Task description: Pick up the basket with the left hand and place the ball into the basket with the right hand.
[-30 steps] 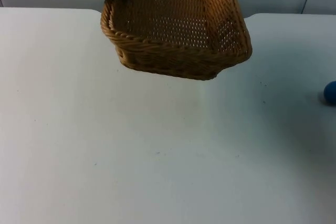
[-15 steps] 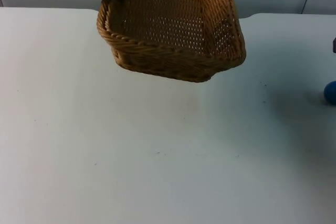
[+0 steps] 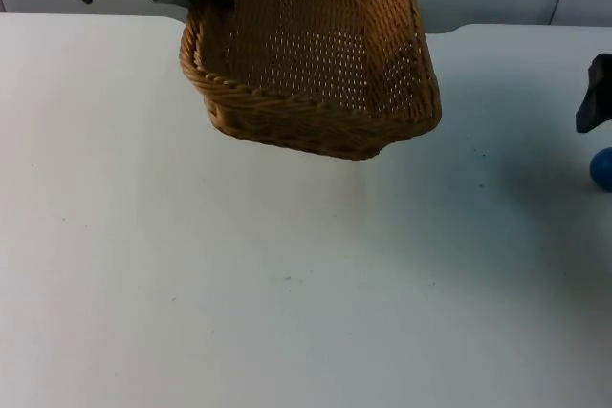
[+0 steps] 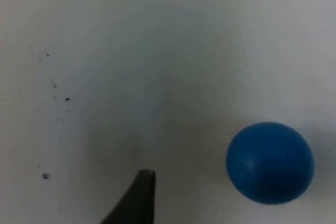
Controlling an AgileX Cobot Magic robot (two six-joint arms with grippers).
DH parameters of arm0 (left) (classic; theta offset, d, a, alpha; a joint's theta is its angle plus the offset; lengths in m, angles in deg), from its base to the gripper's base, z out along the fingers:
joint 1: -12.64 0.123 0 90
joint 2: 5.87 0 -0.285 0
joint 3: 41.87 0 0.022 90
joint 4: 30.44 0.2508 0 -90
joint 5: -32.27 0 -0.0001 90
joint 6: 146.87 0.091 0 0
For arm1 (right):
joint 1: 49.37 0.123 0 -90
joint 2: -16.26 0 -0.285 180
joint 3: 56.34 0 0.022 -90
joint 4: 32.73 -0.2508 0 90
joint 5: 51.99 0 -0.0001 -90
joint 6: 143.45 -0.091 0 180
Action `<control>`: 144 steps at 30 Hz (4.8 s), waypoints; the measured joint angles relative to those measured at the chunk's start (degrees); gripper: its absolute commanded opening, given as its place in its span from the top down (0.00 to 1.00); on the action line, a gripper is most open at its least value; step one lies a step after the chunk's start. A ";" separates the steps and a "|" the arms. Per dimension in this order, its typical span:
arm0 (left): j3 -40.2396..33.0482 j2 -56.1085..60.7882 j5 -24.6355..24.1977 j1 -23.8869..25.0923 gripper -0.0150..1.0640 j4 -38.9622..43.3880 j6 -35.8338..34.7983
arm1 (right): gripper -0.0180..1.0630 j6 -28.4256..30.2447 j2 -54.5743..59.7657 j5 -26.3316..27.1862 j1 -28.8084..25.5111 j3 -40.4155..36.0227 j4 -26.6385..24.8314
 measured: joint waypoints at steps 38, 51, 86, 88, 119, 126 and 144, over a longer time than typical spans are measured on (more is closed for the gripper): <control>0.00 -0.11 1.30 1.10 0.99 -0.12 0.00 | 0.28 1.20 9.88 -4.48 -1.31 7.95 -0.36; 0.00 -0.11 1.30 1.10 0.99 -0.57 0.00 | 0.38 1.32 9.88 -4.48 -1.31 7.95 -0.36; 0.00 -0.11 1.30 1.10 0.99 -1.02 0.00 | 0.99 9.02 -0.73 -10.51 -1.31 11.62 -11.68; 0.00 -0.11 1.09 1.10 0.99 -1.02 0.09 | 0.99 10.61 -3.22 -13.03 -1.31 14.43 -15.45; 0.00 -0.11 1.17 1.53 0.99 -27.11 17.67 | 0.99 11.99 -3.90 -26.16 20.47 41.97 -13.48; 0.00 -0.11 1.31 1.53 0.99 -28.80 18.12 | 0.99 11.99 -1.58 -25.18 22.24 43.23 -12.40; 0.00 -0.11 1.31 1.61 0.99 -29.90 19.41 | 0.40 11.11 4.50 -21.47 23.01 43.96 -11.71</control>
